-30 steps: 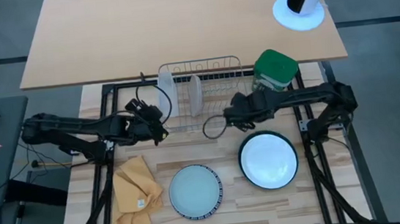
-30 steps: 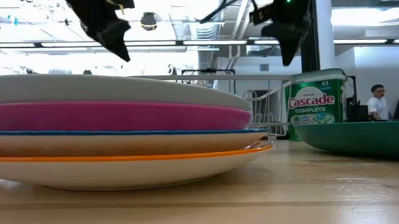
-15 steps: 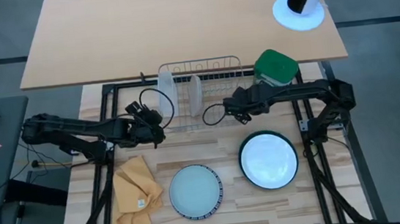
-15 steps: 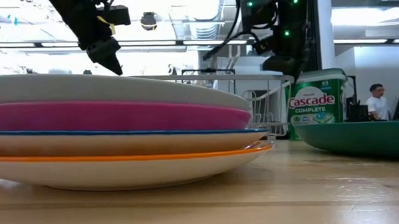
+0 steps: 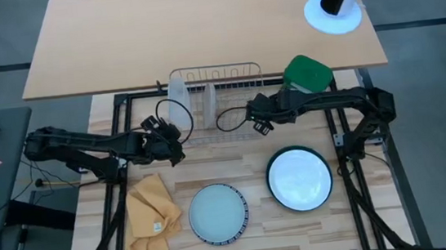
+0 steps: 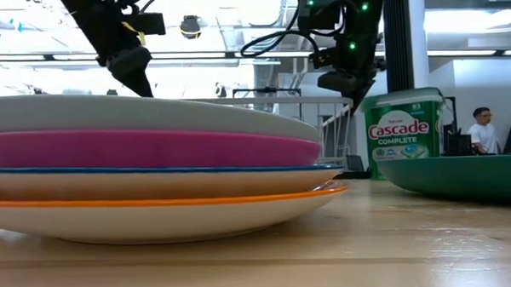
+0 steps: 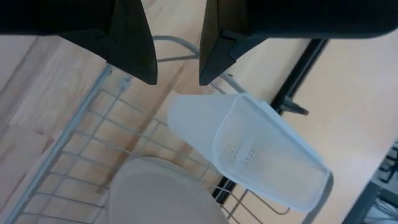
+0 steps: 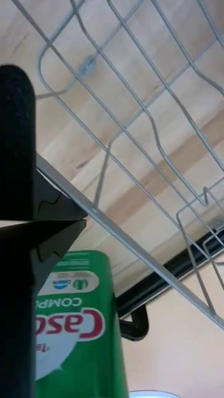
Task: Sort dishes
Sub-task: Adjust the dish rack, then put the light blue plate into the dish rack
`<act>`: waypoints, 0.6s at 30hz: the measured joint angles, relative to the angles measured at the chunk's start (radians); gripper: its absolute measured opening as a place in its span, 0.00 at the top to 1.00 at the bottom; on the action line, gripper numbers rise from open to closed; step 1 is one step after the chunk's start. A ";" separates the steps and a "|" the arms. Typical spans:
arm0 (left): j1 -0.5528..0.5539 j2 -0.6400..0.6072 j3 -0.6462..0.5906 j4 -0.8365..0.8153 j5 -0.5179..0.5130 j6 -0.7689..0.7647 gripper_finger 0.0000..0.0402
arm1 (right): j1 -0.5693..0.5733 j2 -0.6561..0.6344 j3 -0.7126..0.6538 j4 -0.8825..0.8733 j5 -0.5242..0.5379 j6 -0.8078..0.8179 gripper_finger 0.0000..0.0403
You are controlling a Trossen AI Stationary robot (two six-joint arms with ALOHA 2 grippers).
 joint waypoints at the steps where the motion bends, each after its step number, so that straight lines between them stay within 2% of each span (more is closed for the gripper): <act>1: 0.000 0.000 0.000 -0.003 0.006 -0.005 0.72 | -0.006 0.000 0.000 0.007 0.000 -0.010 1.00; 8: -0.010 -0.002 0.003 -0.015 0.024 -0.018 0.72 | -0.022 0.000 0.000 0.022 0.002 -0.065 1.00; 13: -0.043 -0.002 0.062 -0.091 -0.029 -0.050 0.72 | -0.021 0.000 0.025 -0.110 0.027 -0.070 1.00; 18: -0.090 -0.009 0.118 -0.111 -0.035 -0.056 0.72 | -0.006 0.000 0.072 -0.201 0.036 -0.030 1.00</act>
